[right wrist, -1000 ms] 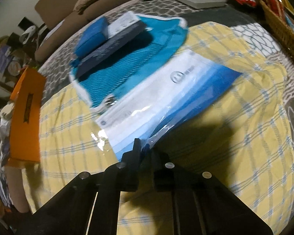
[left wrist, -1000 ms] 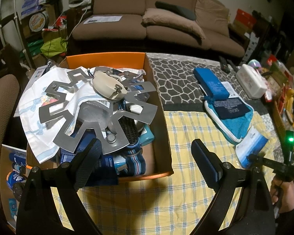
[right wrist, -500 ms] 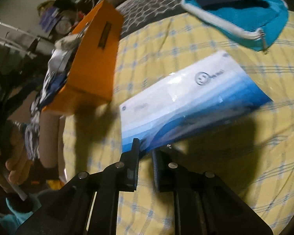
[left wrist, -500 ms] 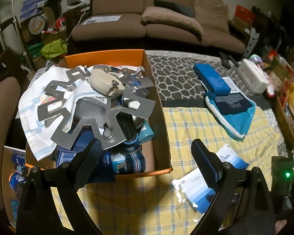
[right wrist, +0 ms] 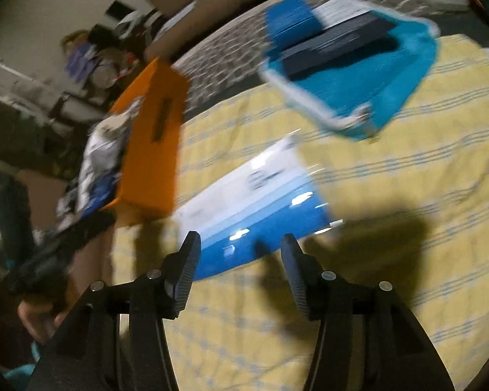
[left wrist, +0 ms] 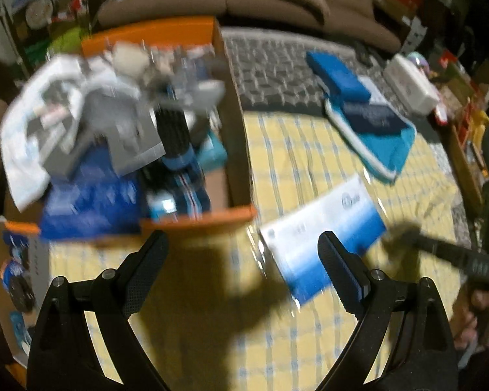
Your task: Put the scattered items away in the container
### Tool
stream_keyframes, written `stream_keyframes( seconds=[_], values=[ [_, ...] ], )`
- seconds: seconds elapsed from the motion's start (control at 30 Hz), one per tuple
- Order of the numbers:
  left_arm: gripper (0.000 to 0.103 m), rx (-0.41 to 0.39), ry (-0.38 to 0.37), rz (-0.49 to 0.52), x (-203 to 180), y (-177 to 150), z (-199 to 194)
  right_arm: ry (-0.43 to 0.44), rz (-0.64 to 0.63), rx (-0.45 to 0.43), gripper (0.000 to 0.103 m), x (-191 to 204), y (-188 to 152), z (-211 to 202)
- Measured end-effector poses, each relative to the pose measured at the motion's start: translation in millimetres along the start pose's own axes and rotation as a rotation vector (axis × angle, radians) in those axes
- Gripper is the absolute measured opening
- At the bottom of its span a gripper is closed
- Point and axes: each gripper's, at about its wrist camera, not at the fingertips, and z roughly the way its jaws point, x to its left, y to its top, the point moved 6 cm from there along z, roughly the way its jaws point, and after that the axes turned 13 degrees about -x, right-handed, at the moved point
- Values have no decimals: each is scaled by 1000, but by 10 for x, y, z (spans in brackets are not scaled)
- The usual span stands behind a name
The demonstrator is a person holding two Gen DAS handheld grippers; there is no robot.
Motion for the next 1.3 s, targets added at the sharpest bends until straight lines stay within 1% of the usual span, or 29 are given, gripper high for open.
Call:
stream_keyframes(
  seconds=[0.03,0.07,0.1,0.13,0.2,0.3,0.33,0.37,0.4,0.43,0.47,0.5,0.53,0.6,0.67,0.77,0.87,0.97,1.03,1.07,1.13,1.2,1.23,1.27,1.3],
  values=[
    [82,13,-16,-22,-4,-55,31,-22,2,-12,53,-49,25,-23],
    [80,30,-34,-38,-27,-120,79,-31,6,-16,53,-74,39,-27],
    [75,72,-39,-46,-54,-210,178,-38,11,-17,53,-101,54,-28],
    [71,117,-23,-45,-81,-302,281,-44,16,-19,53,-113,65,-29],
    [71,161,-7,-48,-110,-418,398,-46,10,-16,53,-138,58,8],
    [70,228,-5,-99,-135,-570,571,-68,-2,-11,53,-154,41,39],
    [70,237,-5,-107,-134,-593,594,-83,-7,-8,53,-172,38,49],
    [69,219,6,-105,-136,-589,589,-92,-11,-7,53,-196,45,62],
    [56,205,11,-97,-142,-571,570,-104,-16,-9,53,-222,51,64],
    [36,201,11,-89,-147,-565,558,-113,-21,-10,53,-243,57,69],
    [27,208,-2,-85,-147,-571,545,-116,-22,-12,53,-267,74,72],
    [10,213,-17,-86,-131,-556,524,-119,-26,-15,53,-281,88,83],
    [0,216,-26,-88,-120,-553,510,-127,-33,-21,53,-295,113,100],
    [0,209,-36,-88,-87,-535,485,-139,-46,-29,53,-310,154,142],
    [0,196,-30,-83,-54,-496,466,-144,-61,-34,57,-315,184,201],
    [0,194,-46,-86,-33,-462,436,-141,-57,-34,63,-344,186,290],
    [0,202,-63,-106,-37,-440,453,-138,-57,-22,63,-365,156,355],
    [0,202,-67,-114,-42,-407,470,-192,-107,-49,63,-385,172,367],
    [0,200,-66,-126,-16,-392,465,-270,-190,-73,67,-382,176,372],
    [0,207,-65,-133,7,-393,472,-279,-218,-73,68,-371,165,387],
    [0,232,-68,-141,11,-415,520,-259,-246,-51,68,-337,111,450],
    [0,251,-79,-142,-4,-452,555,-211,-236,-15,68,-298,39,522],
    [1,262,-79,-137,-17,-476,573,-196,-236,3,64,-277,0,553],
    [1,269,-80,-136,-26,-493,586,-199,-254,18,63,-251,-39,580],
    [3,271,-79,-138,-33,-503,598,-211,-291,15,60,-215,-59,583]
  ],
)
